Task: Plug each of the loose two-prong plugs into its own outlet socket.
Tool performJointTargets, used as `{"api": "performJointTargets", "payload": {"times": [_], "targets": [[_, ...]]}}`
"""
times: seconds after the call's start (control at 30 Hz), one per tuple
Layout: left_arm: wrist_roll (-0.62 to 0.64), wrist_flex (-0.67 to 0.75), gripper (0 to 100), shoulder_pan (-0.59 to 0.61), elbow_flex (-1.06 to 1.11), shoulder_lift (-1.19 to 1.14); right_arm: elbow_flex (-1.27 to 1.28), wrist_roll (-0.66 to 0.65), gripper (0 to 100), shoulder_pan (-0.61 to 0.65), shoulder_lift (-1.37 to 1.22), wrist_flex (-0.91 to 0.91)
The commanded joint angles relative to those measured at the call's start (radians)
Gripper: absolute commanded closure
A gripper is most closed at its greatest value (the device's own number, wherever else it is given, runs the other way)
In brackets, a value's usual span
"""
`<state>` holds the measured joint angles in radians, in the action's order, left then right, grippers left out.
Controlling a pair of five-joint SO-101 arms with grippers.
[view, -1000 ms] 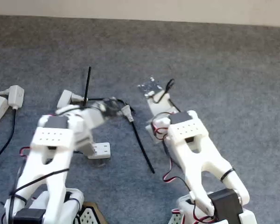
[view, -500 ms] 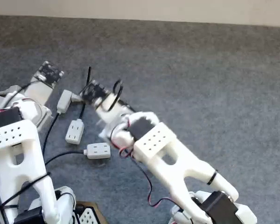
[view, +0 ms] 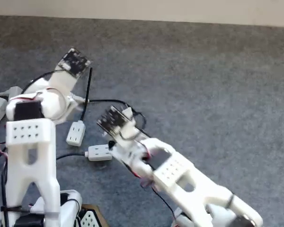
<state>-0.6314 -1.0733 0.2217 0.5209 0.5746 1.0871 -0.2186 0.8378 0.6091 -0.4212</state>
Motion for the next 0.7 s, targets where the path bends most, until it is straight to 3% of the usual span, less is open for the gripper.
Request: {"api": "performJointTargets", "payload": {"times": [0.0,0.1,0.33,0.67], "targets": [[0.04,0.043,69,-0.082,0.079,0.179,0.125,0.0,99.3,-0.016,0.259,0.051],[0.063,0.044,69,-0.143,0.197,0.366,0.128,0.0,99.3,-0.045,0.297,0.048],[0.255,0.041,65,-0.205,0.401,0.71,0.124,0.006,99.3,-0.045,0.194,0.051],[0.296,0.069,65,-0.213,0.599,0.837,0.082,0.008,99.3,-0.044,0.13,0.045]]}}
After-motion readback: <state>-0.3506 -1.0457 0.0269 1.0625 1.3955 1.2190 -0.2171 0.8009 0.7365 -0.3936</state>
